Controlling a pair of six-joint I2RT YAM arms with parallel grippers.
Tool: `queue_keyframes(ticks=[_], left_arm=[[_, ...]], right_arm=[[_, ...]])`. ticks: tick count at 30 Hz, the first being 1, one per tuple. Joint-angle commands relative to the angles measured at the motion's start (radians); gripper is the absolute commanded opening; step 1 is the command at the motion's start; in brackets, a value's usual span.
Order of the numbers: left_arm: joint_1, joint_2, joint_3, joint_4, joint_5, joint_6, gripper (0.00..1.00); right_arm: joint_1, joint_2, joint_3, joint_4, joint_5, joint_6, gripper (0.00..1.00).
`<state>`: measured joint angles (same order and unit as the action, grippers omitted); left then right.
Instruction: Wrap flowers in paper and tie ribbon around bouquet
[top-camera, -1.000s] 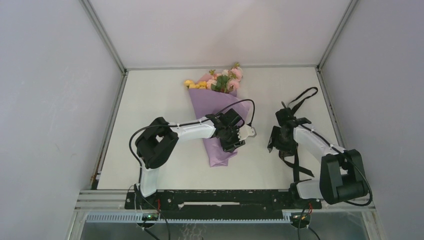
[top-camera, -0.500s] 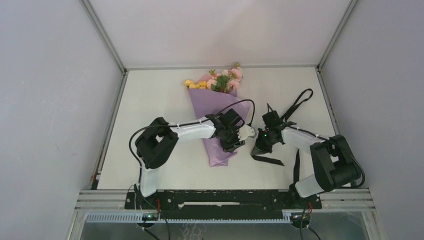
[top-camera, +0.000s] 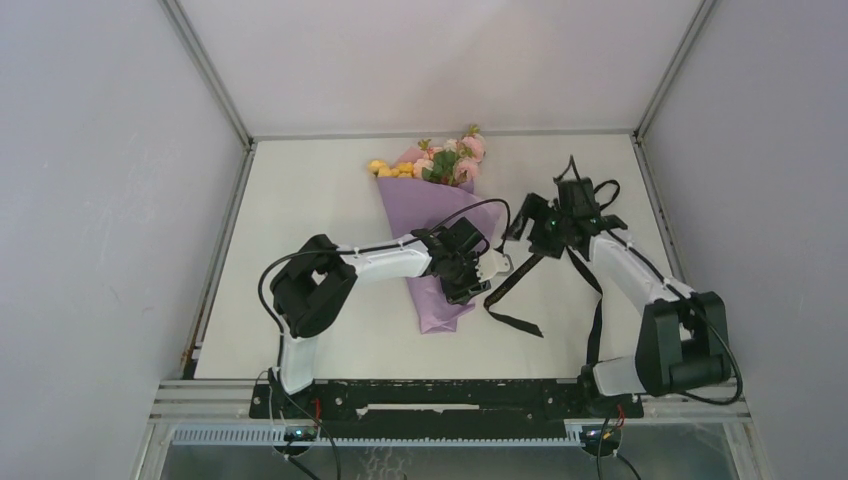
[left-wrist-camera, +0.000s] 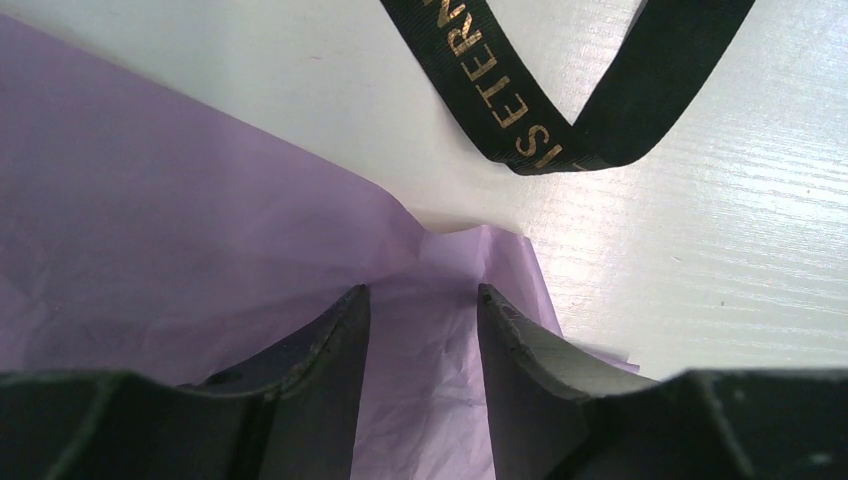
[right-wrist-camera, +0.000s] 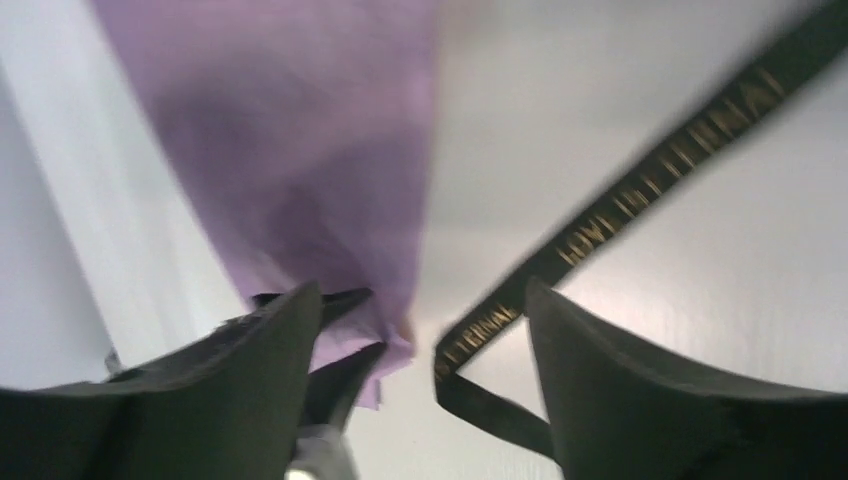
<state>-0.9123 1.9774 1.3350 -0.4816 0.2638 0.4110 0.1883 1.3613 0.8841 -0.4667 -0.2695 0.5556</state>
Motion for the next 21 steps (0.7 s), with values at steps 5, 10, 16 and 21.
queue_keyframes(ticks=[5, 10, 16, 21], left_arm=[[-0.002, 0.020, -0.062, -0.070, -0.022, 0.020, 0.50], [-0.001, 0.026, -0.063, -0.072, -0.028, 0.026, 0.50], [0.003, 0.030, -0.072, -0.083, -0.069, 0.070, 0.52], [0.013, 0.029, -0.082, -0.063, -0.094, 0.087, 0.53]], right_arm=[[0.023, 0.454, 0.263, 0.187, -0.307, -0.133, 1.00], [0.064, 0.633, 0.337, 0.265, -0.346, -0.095, 1.00], [0.128, 0.741, 0.335, 0.433, -0.451, 0.019, 1.00], [0.154, 0.775, 0.317, 0.547, -0.439, 0.092, 0.99]])
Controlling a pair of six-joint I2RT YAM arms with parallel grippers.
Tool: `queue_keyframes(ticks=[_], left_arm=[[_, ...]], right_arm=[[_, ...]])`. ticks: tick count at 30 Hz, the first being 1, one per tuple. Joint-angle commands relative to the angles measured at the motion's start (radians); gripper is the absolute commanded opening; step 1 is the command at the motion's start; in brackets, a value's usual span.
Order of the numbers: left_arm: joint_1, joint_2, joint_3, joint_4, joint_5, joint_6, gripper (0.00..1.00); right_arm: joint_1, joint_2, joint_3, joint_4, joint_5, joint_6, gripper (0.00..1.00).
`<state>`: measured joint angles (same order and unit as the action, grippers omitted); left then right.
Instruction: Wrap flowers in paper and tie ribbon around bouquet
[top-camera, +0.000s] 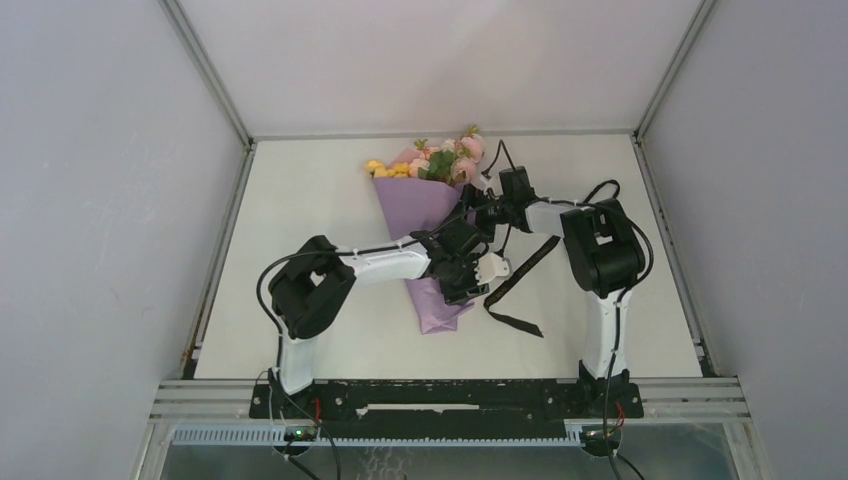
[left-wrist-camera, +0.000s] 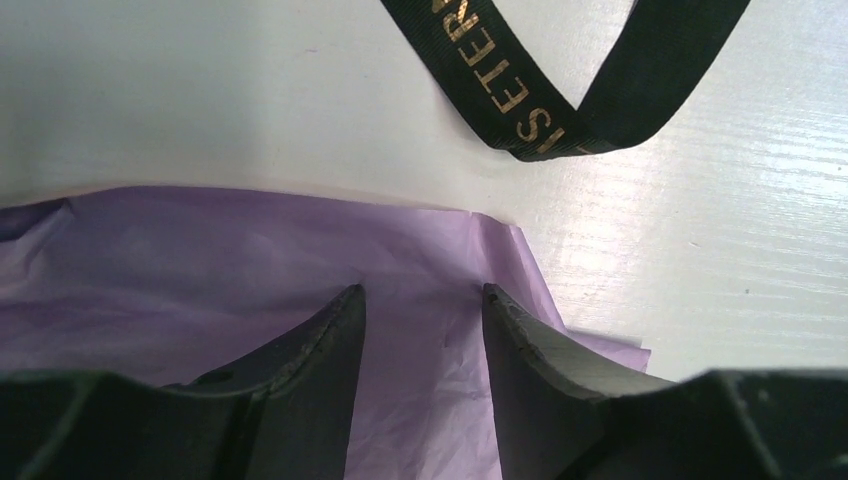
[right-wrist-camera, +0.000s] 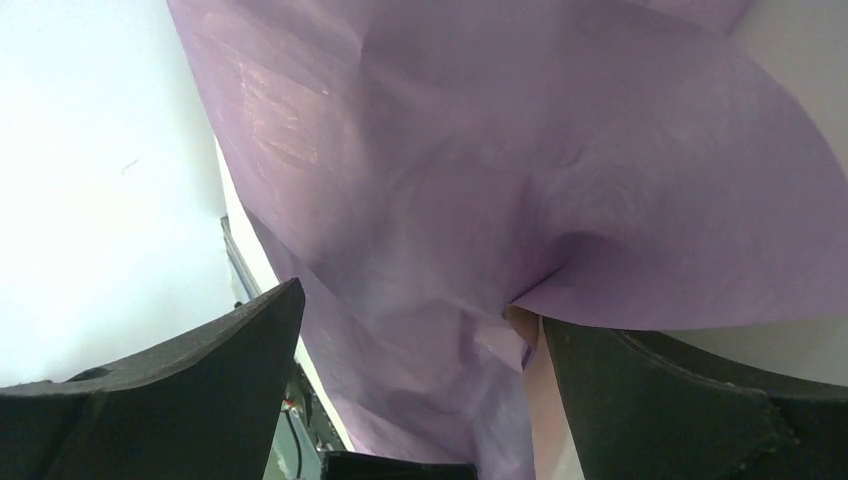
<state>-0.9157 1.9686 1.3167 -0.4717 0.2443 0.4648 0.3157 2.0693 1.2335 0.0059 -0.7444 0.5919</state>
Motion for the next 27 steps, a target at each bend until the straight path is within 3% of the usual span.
queue_keyframes(ticks=[1, 4, 6, 8, 9, 10, 14, 17, 21, 27], left_arm=[[0.018, 0.037, -0.063, -0.071, -0.076, 0.035, 0.53], [0.020, 0.039, -0.063, -0.069, -0.081, 0.042, 0.53], [0.020, 0.037, -0.062, -0.070, -0.080, 0.042, 0.53], [0.022, 0.034, -0.055, -0.086, -0.082, 0.044, 0.54], [0.023, 0.028, -0.038, -0.107, -0.079, 0.043, 0.55], [0.025, 0.019, -0.008, -0.150, -0.062, 0.037, 0.56], [0.027, -0.065, 0.191, -0.347, 0.122, -0.030, 0.68], [0.015, -0.092, 0.261, -0.288, 0.243, -0.182, 0.82], [-0.011, -0.015, 0.221, -0.079, 0.206, -0.390, 0.90], [-0.057, 0.044, 0.196, 0.036, 0.123, -0.432, 0.99]], right_arm=[[0.030, 0.077, -0.034, 0.088, 0.037, 0.062, 0.98], [0.037, 0.096, -0.046, 0.150, 0.012, 0.094, 0.83], [0.039, 0.102, -0.061, 0.204, 0.003, 0.123, 0.59], [0.039, 0.104, -0.070, 0.243, -0.012, 0.147, 0.18], [0.037, 0.104, -0.074, 0.259, -0.019, 0.154, 0.05], [0.036, 0.103, -0.075, 0.265, -0.025, 0.160, 0.00], [0.011, 0.105, -0.073, 0.271, -0.050, 0.183, 0.00], [-0.010, 0.104, -0.070, 0.248, -0.057, 0.173, 0.00], [-0.023, 0.106, -0.050, 0.185, -0.079, 0.118, 0.00], [-0.043, 0.106, -0.023, 0.103, -0.090, 0.046, 0.00]])
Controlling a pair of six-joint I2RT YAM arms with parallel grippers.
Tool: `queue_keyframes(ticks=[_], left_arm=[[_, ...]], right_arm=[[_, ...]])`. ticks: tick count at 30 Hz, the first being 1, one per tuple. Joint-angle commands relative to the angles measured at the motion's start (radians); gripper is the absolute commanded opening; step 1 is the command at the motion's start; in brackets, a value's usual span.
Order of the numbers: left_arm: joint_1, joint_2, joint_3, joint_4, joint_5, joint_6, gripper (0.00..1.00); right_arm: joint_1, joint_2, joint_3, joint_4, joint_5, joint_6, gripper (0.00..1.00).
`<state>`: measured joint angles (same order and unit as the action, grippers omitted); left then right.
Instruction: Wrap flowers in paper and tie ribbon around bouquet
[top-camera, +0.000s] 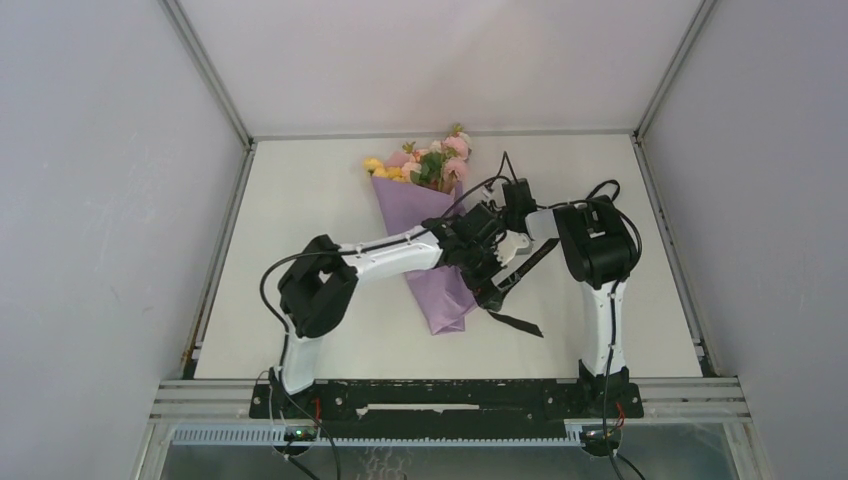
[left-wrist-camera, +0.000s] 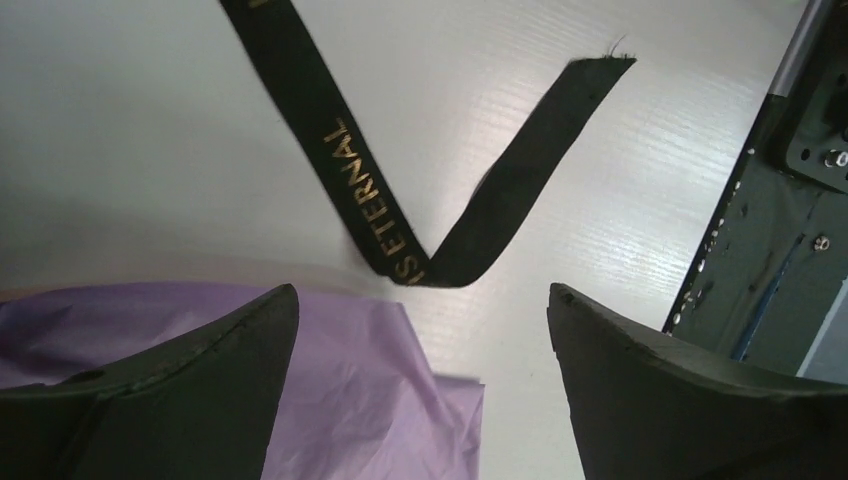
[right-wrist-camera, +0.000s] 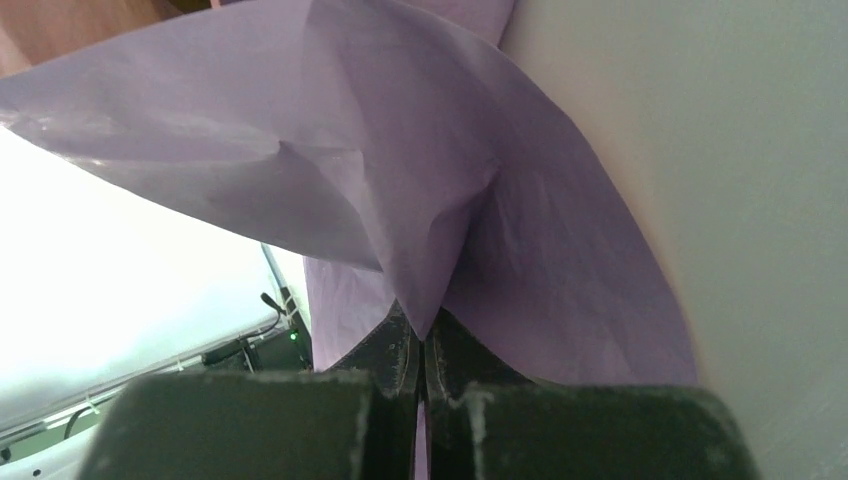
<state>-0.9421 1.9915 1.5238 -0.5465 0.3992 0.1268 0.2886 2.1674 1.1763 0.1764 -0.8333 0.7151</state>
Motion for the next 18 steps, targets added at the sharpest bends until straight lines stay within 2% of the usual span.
queue_keyframes(ticks=[1, 5, 14, 16, 17, 18], left_arm=[[-0.036, 0.026, -0.013, 0.128, -0.061, -0.093, 0.99], [-0.049, 0.071, -0.025, 0.153, -0.188, -0.110, 0.98], [-0.095, 0.121, -0.076, 0.058, -0.285, -0.098, 0.81], [-0.095, 0.137, -0.069, 0.032, -0.296, -0.097, 0.74], [-0.096, 0.150, -0.062, 0.017, -0.284, -0.094, 0.67], [-0.097, 0.159, -0.053, 0.006, -0.267, -0.087, 0.54]], right_arm=[[-0.019, 0.009, 0.040, -0.078, -0.001, -0.086, 0.00], [-0.020, -0.005, 0.058, -0.122, 0.010, -0.120, 0.00], [-0.018, -0.053, 0.095, -0.216, 0.037, -0.175, 0.00], [-0.017, -0.065, 0.095, -0.220, 0.042, -0.179, 0.00], [-0.016, -0.069, 0.095, -0.225, 0.045, -0.182, 0.00], [-0.016, -0.074, 0.095, -0.229, 0.050, -0.183, 0.00]])
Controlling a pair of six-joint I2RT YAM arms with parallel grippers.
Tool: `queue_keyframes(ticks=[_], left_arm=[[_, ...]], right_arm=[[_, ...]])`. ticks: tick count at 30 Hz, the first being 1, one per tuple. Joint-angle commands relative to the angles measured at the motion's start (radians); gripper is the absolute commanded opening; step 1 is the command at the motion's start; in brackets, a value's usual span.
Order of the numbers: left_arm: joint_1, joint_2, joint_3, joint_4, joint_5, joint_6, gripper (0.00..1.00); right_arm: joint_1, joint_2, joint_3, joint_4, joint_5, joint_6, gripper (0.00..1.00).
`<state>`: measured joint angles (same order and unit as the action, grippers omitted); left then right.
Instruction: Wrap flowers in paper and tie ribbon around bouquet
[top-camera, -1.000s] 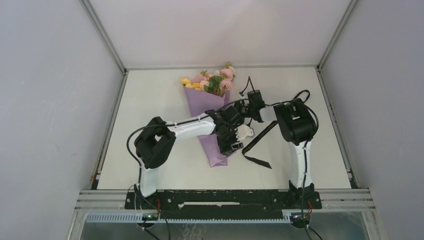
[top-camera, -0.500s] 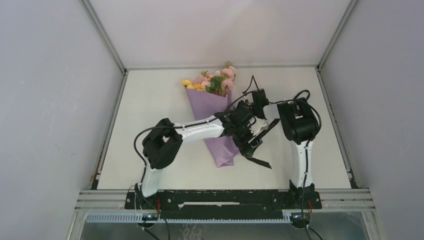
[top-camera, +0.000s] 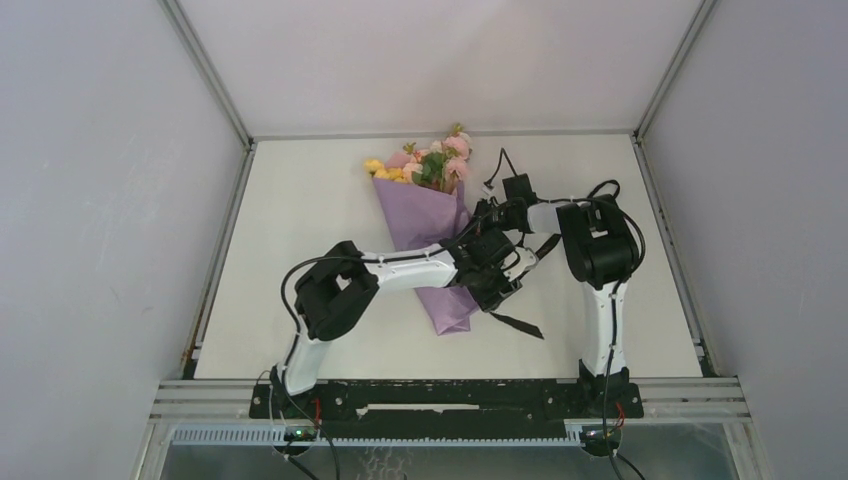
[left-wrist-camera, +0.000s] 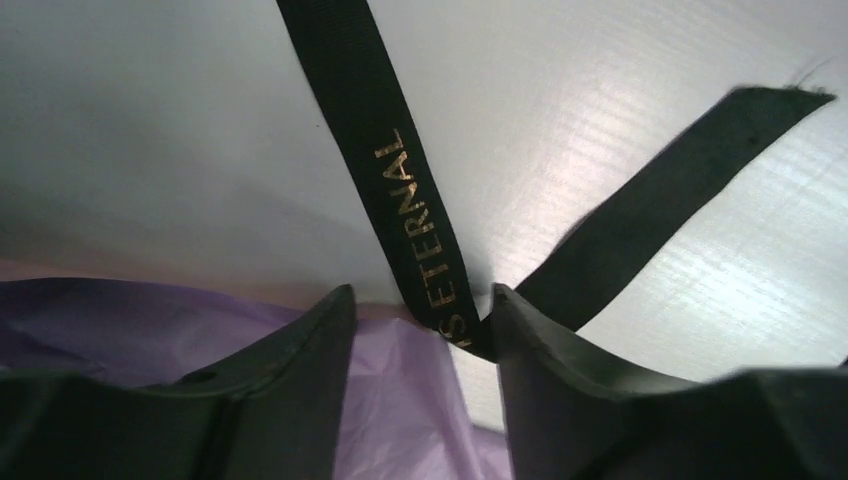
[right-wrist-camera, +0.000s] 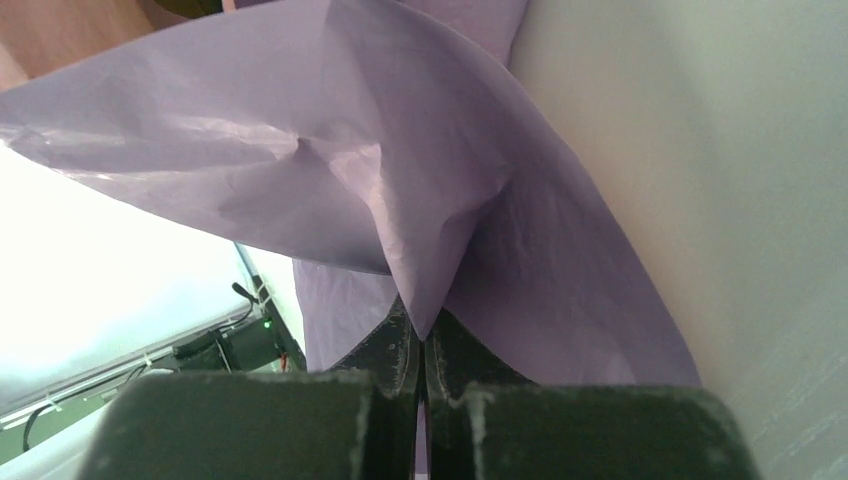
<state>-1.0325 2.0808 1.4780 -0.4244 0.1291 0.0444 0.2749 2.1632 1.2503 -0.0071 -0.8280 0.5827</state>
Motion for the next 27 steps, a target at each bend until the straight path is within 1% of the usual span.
queue_keyframes(ticks=[1, 5, 6, 10, 12, 14, 15, 17, 18, 22, 24, 27], left_arm=[[-0.012, 0.075, -0.002, -0.127, 0.018, 0.002, 0.45], [-0.041, 0.045, 0.021, -0.171, 0.079, 0.077, 0.03], [-0.050, 0.030, 0.035, -0.191, 0.093, 0.108, 0.00], [-0.097, -0.059, 0.091, -0.294, 0.152, 0.237, 0.00], [-0.148, -0.117, 0.103, -0.389, 0.200, 0.342, 0.00], [-0.193, -0.165, 0.089, -0.520, 0.262, 0.461, 0.00], [-0.202, -0.185, 0.069, -0.571, 0.276, 0.494, 0.00], [-0.169, -0.227, 0.024, -0.644, 0.271, 0.528, 0.00], [-0.153, -0.253, -0.013, -0.674, 0.255, 0.572, 0.00], [-0.118, -0.367, -0.226, -0.737, 0.115, 0.669, 0.00], [-0.099, -0.409, -0.320, -0.738, 0.064, 0.686, 0.00], [-0.044, -0.420, -0.427, -0.697, -0.001, 0.678, 0.00]], right_arm=[[0.000, -0.076, 0.021, -0.049, 0.047, -0.052, 0.00], [0.003, -0.099, 0.021, -0.062, 0.053, -0.058, 0.00], [0.003, -0.103, 0.021, -0.061, 0.054, -0.058, 0.00], [-0.008, -0.117, 0.031, -0.064, 0.055, -0.037, 0.00], [-0.010, -0.127, 0.046, -0.080, 0.064, -0.028, 0.00], [-0.012, -0.139, 0.063, -0.104, 0.066, -0.018, 0.00], [-0.012, -0.144, 0.071, -0.119, 0.065, -0.011, 0.00], [-0.013, -0.163, 0.076, -0.133, 0.056, 0.013, 0.00], [-0.014, -0.172, 0.077, -0.140, 0.055, 0.021, 0.00], [-0.021, -0.201, 0.084, -0.182, 0.062, 0.030, 0.00], [-0.024, -0.213, 0.084, -0.193, 0.061, 0.035, 0.00], [-0.028, -0.231, 0.088, -0.194, 0.048, 0.053, 0.00]])
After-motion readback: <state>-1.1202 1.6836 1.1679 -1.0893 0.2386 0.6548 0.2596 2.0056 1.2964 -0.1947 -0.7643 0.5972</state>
